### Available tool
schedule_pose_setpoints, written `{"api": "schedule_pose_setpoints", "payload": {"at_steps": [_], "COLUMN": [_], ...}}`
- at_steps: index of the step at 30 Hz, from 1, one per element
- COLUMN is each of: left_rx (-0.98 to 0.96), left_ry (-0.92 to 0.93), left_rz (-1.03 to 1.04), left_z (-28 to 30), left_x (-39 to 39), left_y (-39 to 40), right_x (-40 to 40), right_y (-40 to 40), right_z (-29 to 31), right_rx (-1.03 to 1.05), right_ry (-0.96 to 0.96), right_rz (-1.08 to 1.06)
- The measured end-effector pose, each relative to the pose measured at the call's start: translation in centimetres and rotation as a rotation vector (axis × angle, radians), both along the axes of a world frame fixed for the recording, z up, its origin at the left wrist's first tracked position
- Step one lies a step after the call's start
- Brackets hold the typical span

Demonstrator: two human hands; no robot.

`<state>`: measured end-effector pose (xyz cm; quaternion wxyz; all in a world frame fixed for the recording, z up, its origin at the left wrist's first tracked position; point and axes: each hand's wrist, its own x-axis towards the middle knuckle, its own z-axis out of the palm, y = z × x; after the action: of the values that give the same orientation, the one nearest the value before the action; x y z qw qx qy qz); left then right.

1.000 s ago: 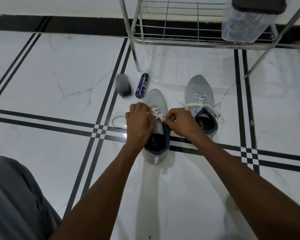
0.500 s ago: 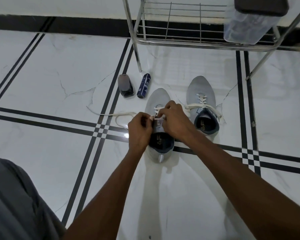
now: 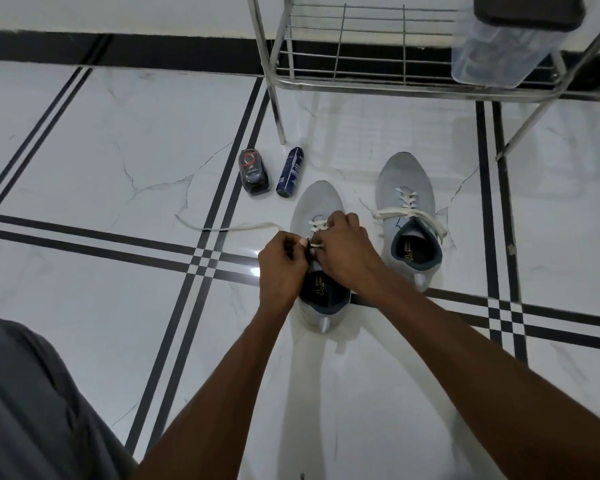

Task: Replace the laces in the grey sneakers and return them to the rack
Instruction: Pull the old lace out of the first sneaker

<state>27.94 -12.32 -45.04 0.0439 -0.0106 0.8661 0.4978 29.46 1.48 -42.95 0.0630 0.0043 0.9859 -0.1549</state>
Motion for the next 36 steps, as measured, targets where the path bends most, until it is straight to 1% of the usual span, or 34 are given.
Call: {"api": "schedule_pose_setpoints", "payload": {"at_steps": [1, 2, 3, 6, 7, 8, 9, 11, 12, 13, 14, 17, 18, 19, 21, 22, 23, 25, 27, 29, 31, 33, 36], "left_rx": [-0.006, -0.011, -0.015, -0.019, -0.023, -0.022, -0.018, -0.01, -0.006, -0.008, -0.017, -0.045, -0.047, -0.047, -0.051, -0.055, -0.06, -0.077, -0.111, -0.168, -0.217, -0.229, -0.209], "left_ry": [0.004, 0.01, 0.014, 0.016, 0.012, 0.009, 0.008, 0.001, 0.002, 0.004, 0.007, 0.018, 0.017, 0.016, 0.017, 0.017, 0.015, 0.03, 0.067, 0.102, 0.135, 0.167, 0.168], "left_rz": [-0.002, 0.003, 0.011, 0.025, 0.027, 0.024, 0.022, 0.027, 0.025, 0.019, 0.01, -0.006, -0.001, 0.004, 0.021, 0.029, 0.032, 0.012, -0.006, -0.055, -0.118, -0.121, 0.025], "left_z": [0.0, 0.0, 0.0, 0.1, 0.1, 0.1, 0.1, 0.3, 0.3, 0.3, 0.3, 0.2, 0.2, 0.2, 0.4, 0.5, 0.5, 0.6, 0.8, 0.8, 0.6, 0.5, 0.3], "left_x": [0.0, 0.0, 0.1, 0.1, 0.1, 0.2, 0.2, 0.2, 0.2, 0.2, 0.2, 0.3, 0.3, 0.3, 0.3, 0.4, 0.6, 0.7, 0.8, 0.9, 1.1, 1.0, 0.2], "left_y": [0.0, -0.1, -0.1, -0.3, -0.3, -0.2, -0.2, -0.2, -0.2, -0.2, -0.2, -0.3, -0.5, -0.6, -0.7, -0.7, -0.7, -0.6, -0.5, -0.3, -0.2, -0.5, -1.4], "right_x": [0.0, 0.0, -0.2, -1.3, -1.5, -1.6, -1.7, -1.4, -1.0, -0.6, -0.3, -0.1, -0.3, -0.5, -1.3, -1.6, -1.6, -1.3, -0.6, 0.2, 0.7, 0.9, 1.3], "right_y": [-0.2, 0.1, 0.8, 5.4, 6.8, 7.5, 7.2, 4.5, 2.7, 1.3, 0.3, 0.1, 0.4, 0.9, 3.1, 4.4, 5.4, 5.9, 4.0, 1.6, 0.4, 0.7, 1.7], "right_z": [-0.1, -0.1, 0.3, 2.6, 3.1, 3.5, 3.6, 2.6, 1.8, 1.1, 0.3, -0.2, -0.3, -0.1, 0.7, 1.2, 1.8, 2.9, 3.1, 2.3, 1.1, 0.6, 0.2], "right_rx": [0.027, 0.002, -0.075, -0.325, -0.332, -0.334, -0.329, -0.306, -0.261, -0.202, -0.146, 0.032, 0.035, -0.029, -0.237, -0.348, -0.399, -0.374, -0.359, -0.415, -0.359, -0.311, -0.337], "right_ry": [0.028, 0.078, 0.158, 0.415, 0.415, 0.354, 0.265, 0.091, 0.001, -0.044, -0.04, 0.113, 0.134, 0.179, 0.315, 0.334, 0.252, 0.006, -0.086, -0.169, -0.163, -0.1, -0.091], "right_rz": [0.03, 0.012, -0.085, -0.756, -0.851, -0.825, -0.708, -0.395, -0.265, -0.164, -0.1, 0.028, 0.026, -0.068, -0.461, -0.616, -0.674, -0.62, -0.528, -0.475, -0.409, -0.378, -0.428]}}
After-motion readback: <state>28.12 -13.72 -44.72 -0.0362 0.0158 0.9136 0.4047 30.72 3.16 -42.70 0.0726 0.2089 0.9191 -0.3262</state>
